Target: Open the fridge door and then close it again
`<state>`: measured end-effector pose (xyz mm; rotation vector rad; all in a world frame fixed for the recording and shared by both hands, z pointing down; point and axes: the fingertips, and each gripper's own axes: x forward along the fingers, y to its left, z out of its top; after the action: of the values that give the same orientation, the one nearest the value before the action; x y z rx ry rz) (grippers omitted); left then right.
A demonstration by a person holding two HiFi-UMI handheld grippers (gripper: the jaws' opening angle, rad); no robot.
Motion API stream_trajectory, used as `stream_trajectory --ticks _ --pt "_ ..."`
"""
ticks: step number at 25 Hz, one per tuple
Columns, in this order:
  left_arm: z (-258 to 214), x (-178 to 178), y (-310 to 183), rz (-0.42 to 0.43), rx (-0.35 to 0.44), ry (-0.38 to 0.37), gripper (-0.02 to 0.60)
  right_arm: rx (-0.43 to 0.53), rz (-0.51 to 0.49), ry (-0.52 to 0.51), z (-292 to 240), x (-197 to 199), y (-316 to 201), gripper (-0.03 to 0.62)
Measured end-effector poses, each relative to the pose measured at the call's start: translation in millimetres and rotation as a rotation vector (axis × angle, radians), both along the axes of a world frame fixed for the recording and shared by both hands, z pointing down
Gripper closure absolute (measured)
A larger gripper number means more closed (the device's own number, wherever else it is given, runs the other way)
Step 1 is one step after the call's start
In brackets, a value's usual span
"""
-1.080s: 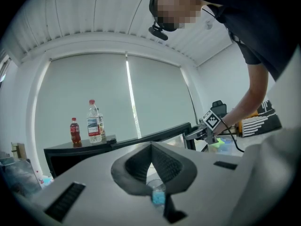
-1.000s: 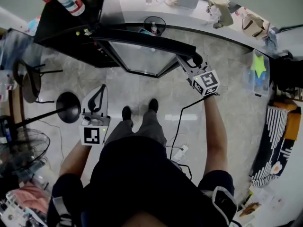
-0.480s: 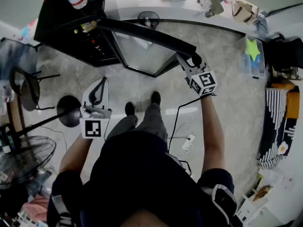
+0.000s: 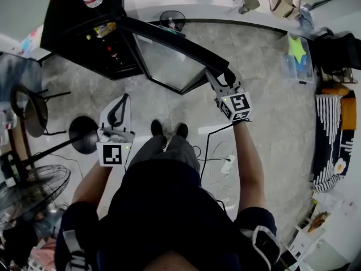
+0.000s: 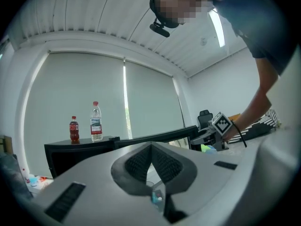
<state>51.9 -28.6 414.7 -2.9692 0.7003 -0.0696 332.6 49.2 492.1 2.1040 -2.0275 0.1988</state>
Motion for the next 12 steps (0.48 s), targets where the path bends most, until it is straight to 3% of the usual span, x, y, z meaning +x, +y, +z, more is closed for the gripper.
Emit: stream_trajectory --ticks 12 --pt "-18.2 -32.8 47.7 -0.168 0.039 -0.003 0.56 0.005 0.032 -0.001 -3.4 -47.1 32.0 0.37"
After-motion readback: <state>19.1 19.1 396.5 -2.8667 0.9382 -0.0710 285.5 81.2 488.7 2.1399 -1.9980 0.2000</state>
